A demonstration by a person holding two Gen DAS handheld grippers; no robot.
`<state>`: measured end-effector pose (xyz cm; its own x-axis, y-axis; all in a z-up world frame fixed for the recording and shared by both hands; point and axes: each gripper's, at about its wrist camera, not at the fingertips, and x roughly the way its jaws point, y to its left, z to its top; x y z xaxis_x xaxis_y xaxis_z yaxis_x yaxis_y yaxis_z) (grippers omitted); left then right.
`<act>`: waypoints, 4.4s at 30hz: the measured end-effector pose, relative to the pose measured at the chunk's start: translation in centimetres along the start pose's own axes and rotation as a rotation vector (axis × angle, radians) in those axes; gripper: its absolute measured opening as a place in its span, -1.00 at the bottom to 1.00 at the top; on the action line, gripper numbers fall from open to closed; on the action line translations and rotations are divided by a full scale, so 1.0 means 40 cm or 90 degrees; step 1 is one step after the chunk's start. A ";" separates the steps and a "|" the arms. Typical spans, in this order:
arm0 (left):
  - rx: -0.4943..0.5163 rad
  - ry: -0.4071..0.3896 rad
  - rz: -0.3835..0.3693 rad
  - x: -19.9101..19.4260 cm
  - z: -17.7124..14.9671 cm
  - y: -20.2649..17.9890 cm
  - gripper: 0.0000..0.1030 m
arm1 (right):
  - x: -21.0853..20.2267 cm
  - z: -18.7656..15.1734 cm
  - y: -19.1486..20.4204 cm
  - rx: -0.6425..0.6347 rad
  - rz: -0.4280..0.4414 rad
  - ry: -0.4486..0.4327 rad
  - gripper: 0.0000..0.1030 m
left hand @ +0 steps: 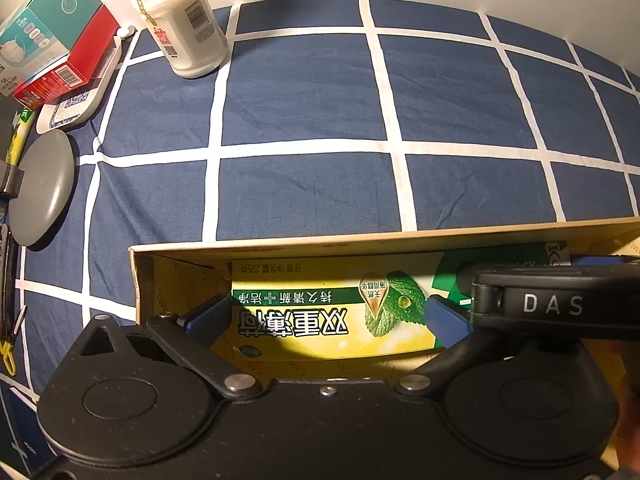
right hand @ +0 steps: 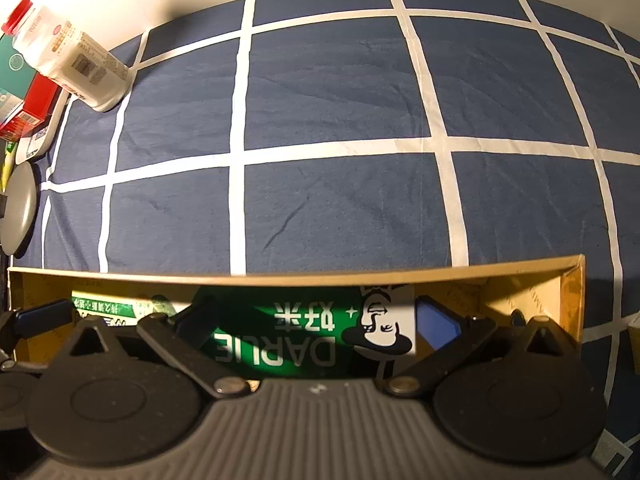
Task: Organize objects
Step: 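Lower the carton into the cardboard box and open the right gripper, then move the right gripper to the white remote with a display screen, then close the right gripper on the white remote and lift it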
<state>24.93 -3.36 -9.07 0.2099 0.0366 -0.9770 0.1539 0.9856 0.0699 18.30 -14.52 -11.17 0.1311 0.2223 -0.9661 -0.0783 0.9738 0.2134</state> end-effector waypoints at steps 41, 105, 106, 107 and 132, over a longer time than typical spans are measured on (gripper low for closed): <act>0.095 -0.091 -0.110 -0.280 -0.191 -0.236 1.00 | -0.416 -0.230 -0.253 0.074 0.015 -0.178 1.00; 0.347 0.064 -0.207 -0.008 -0.320 -0.811 0.95 | -0.209 -0.533 -0.783 0.401 0.018 -0.095 0.79; 0.350 0.064 -0.206 -0.004 -0.320 -0.812 0.92 | -0.205 -0.532 -0.784 0.399 0.018 -0.091 0.76; 0.351 0.066 -0.206 -0.001 -0.320 -0.813 0.90 | -0.201 -0.530 -0.784 0.397 0.015 -0.088 0.76; 0.357 0.092 -0.236 0.030 -0.305 -0.831 0.41 | -0.166 -0.496 -0.777 0.369 0.000 -0.078 0.29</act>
<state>8.27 -34.07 -15.03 -0.0773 -0.2264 -0.9710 0.6751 0.7048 -0.2181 0.24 -47.23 -14.26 0.2469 0.1929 -0.9497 0.4705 0.8329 0.2915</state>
